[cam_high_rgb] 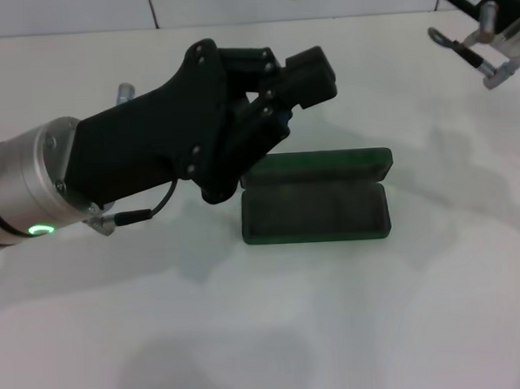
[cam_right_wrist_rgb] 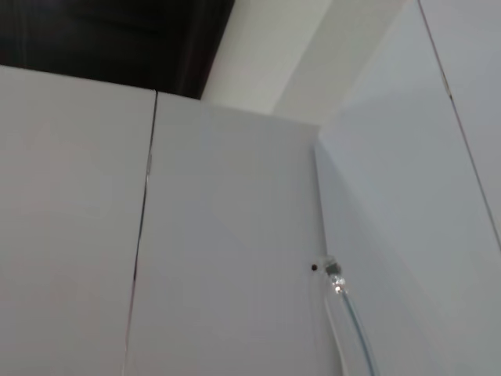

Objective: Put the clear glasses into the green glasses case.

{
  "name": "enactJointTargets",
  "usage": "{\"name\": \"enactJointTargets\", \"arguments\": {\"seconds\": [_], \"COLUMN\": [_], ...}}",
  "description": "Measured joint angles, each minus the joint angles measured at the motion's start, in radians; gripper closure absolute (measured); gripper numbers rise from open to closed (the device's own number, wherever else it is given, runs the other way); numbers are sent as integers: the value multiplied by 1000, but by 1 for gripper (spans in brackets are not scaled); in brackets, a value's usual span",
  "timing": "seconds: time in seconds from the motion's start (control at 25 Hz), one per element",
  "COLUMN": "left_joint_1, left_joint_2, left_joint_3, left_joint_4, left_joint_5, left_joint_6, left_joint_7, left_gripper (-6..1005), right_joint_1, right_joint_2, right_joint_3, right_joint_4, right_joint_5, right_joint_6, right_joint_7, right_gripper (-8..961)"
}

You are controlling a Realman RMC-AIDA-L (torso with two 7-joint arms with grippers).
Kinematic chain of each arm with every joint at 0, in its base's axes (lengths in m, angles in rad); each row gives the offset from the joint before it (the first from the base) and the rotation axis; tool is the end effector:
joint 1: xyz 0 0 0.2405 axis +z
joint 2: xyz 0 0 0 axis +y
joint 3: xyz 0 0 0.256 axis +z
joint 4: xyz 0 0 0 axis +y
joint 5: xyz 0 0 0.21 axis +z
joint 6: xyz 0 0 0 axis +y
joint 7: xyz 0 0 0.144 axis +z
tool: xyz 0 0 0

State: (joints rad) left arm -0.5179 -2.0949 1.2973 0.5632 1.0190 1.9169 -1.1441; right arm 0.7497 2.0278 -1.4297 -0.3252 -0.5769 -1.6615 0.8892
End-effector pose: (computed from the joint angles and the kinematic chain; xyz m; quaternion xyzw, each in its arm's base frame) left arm -0.1504 0.2834 0.0012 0.8176 0.0126 0.5751 0.0246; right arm 0.1217 0.3676 0.0149 -0.7845 0.0064 0.5984 0.1628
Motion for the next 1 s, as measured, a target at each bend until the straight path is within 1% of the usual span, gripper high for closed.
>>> {"name": "enactJointTargets", "arguments": {"seconds": [0.2, 0.64, 1.0], "left_joint_1": [-11, -10, -4], "left_joint_2": [0, 1, 3], "left_joint_3": [29, 24, 23], "left_joint_4": [-5, -11, -14], "left_joint_5": [-50, -117, -156], "left_joint_6": [0, -78, -98], "left_joint_7": [4, -6, -9], "left_gripper": [957, 957, 956], "right_joint_1": [0, 21, 37], "right_joint_2": [0, 0, 0], "right_joint_3": [-49, -120, -168], "right_joint_4": [2, -10, -16], "right_joint_5": [6, 1, -3], "right_joint_6": [22, 69, 107], "right_joint_7": [-3, -4, -15], "right_gripper": [836, 835, 835]}}
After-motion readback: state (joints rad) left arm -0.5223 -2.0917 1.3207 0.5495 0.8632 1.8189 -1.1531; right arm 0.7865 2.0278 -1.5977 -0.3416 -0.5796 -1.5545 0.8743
